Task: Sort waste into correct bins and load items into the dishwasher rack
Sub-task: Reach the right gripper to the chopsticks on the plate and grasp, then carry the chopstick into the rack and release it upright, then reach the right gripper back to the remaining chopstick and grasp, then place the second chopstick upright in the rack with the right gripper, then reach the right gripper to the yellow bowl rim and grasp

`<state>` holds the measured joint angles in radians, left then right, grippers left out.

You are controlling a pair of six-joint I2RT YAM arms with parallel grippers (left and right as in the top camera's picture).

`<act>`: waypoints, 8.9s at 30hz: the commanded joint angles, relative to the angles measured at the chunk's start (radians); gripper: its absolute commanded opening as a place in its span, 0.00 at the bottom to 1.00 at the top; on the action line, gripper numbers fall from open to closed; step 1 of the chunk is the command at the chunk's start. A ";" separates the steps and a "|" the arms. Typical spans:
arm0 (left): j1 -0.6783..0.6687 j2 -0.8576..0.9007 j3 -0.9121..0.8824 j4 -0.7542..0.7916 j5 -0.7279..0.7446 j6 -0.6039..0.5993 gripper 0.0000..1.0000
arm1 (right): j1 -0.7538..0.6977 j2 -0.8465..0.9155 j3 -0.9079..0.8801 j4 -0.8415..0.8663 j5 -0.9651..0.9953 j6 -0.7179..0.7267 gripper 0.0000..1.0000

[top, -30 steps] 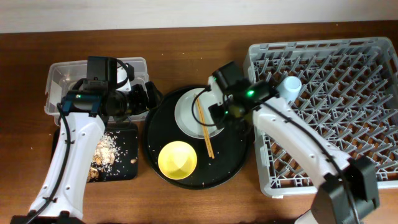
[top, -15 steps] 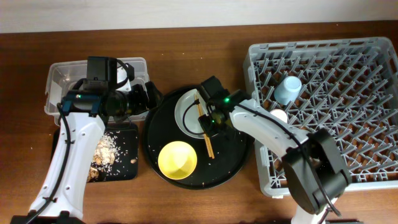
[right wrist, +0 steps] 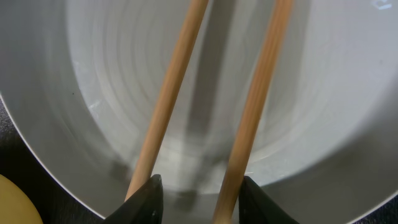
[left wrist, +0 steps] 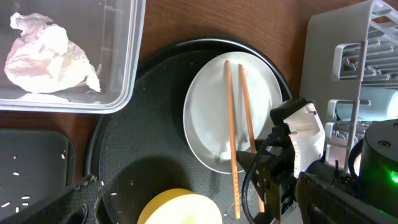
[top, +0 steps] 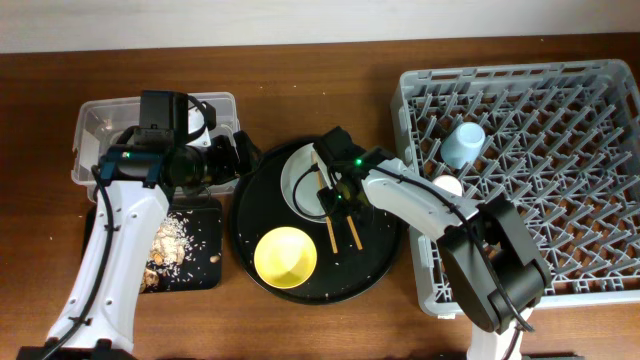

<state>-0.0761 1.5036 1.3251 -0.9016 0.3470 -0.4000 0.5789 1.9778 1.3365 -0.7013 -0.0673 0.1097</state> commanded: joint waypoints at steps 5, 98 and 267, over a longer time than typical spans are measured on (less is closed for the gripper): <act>0.001 -0.002 0.002 -0.002 -0.004 0.013 0.99 | 0.009 0.009 0.013 -0.002 0.027 0.011 0.18; 0.000 -0.002 0.002 -0.001 -0.004 0.013 0.99 | -0.345 -0.197 0.223 -0.436 -0.444 -0.150 0.56; 0.000 -0.002 0.002 -0.001 -0.004 0.013 0.99 | 0.254 -0.253 -0.074 0.022 0.053 0.079 0.04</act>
<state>-0.0761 1.5036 1.3251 -0.9016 0.3466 -0.3996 0.8696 1.8126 1.2068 -0.6575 -0.0113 0.1879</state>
